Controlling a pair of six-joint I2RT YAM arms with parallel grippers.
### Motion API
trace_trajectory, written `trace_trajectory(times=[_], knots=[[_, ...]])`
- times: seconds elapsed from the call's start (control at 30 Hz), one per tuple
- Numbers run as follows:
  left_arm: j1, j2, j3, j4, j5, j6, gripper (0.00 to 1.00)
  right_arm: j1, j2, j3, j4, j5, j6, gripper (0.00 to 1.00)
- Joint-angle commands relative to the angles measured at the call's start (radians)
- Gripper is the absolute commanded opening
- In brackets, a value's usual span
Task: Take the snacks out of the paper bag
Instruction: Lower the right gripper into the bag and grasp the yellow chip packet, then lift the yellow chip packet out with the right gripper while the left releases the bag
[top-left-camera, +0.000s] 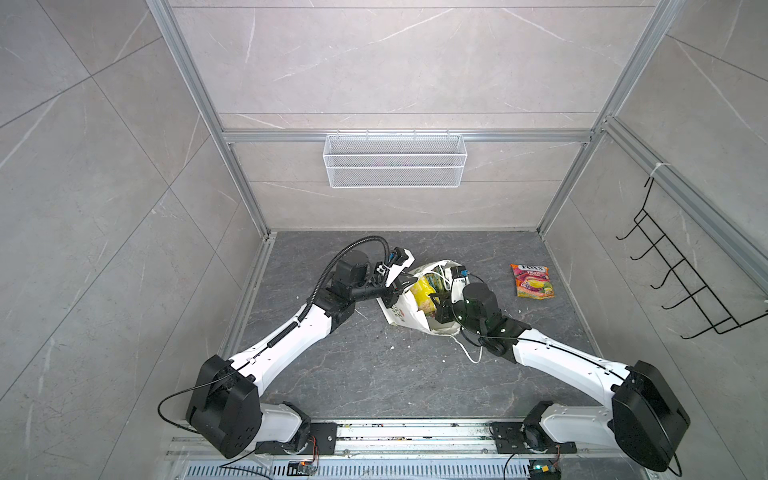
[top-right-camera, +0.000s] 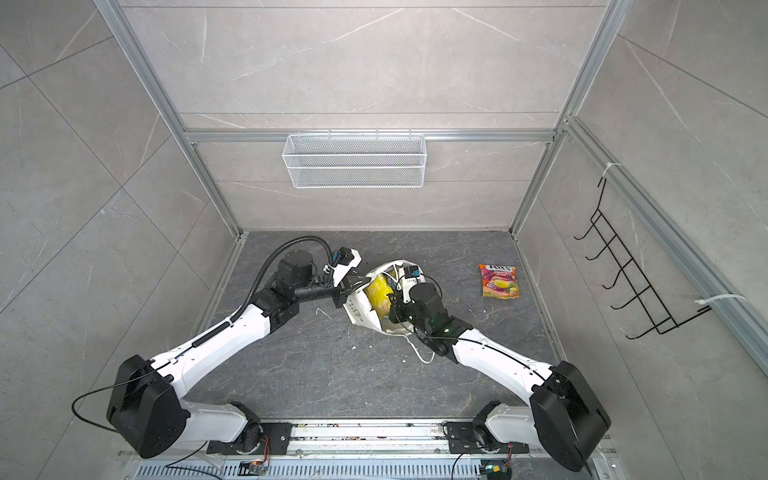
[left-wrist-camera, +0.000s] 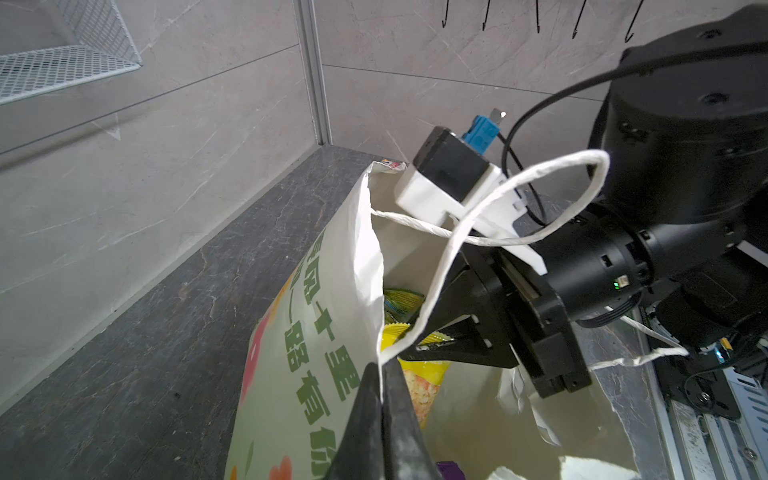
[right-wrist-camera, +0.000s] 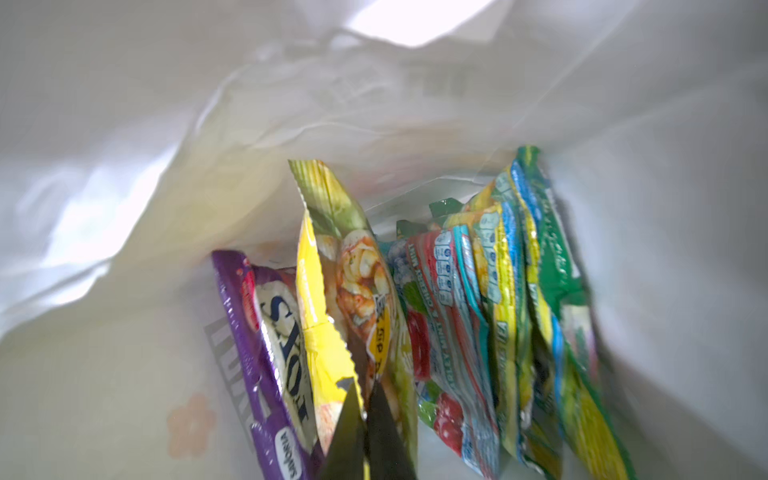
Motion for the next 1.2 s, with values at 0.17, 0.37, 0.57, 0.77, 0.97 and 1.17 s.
trace_trajectory(times=[0.17, 0.37, 0.57, 0.77, 0.97, 1.17], knots=[[-0.006, -0.015, 0.012, 0.097, -0.062, -0.027, 0.00, 0.005, -0.104, -0.063, 0.007, 0.002, -0.069, 0.06], [-0.006, -0.017, 0.006, 0.103, -0.102, -0.030, 0.00, 0.005, -0.196, -0.110, 0.022, 0.009, -0.118, 0.06], [-0.006, -0.010, 0.014, 0.104, -0.143, -0.035, 0.00, 0.004, -0.278, -0.132, 0.007, 0.065, -0.146, 0.06], [-0.006, -0.012, 0.016, 0.113, -0.160, -0.039, 0.00, 0.004, -0.345, -0.145, 0.006, 0.133, -0.151, 0.06], [-0.005, -0.015, 0.004, 0.124, -0.195, -0.040, 0.00, 0.004, -0.435, -0.155, 0.015, 0.191, -0.142, 0.06], [-0.005, -0.032, -0.006, 0.115, -0.250, -0.044, 0.00, 0.004, -0.534, -0.115, -0.042, 0.228, -0.171, 0.05]])
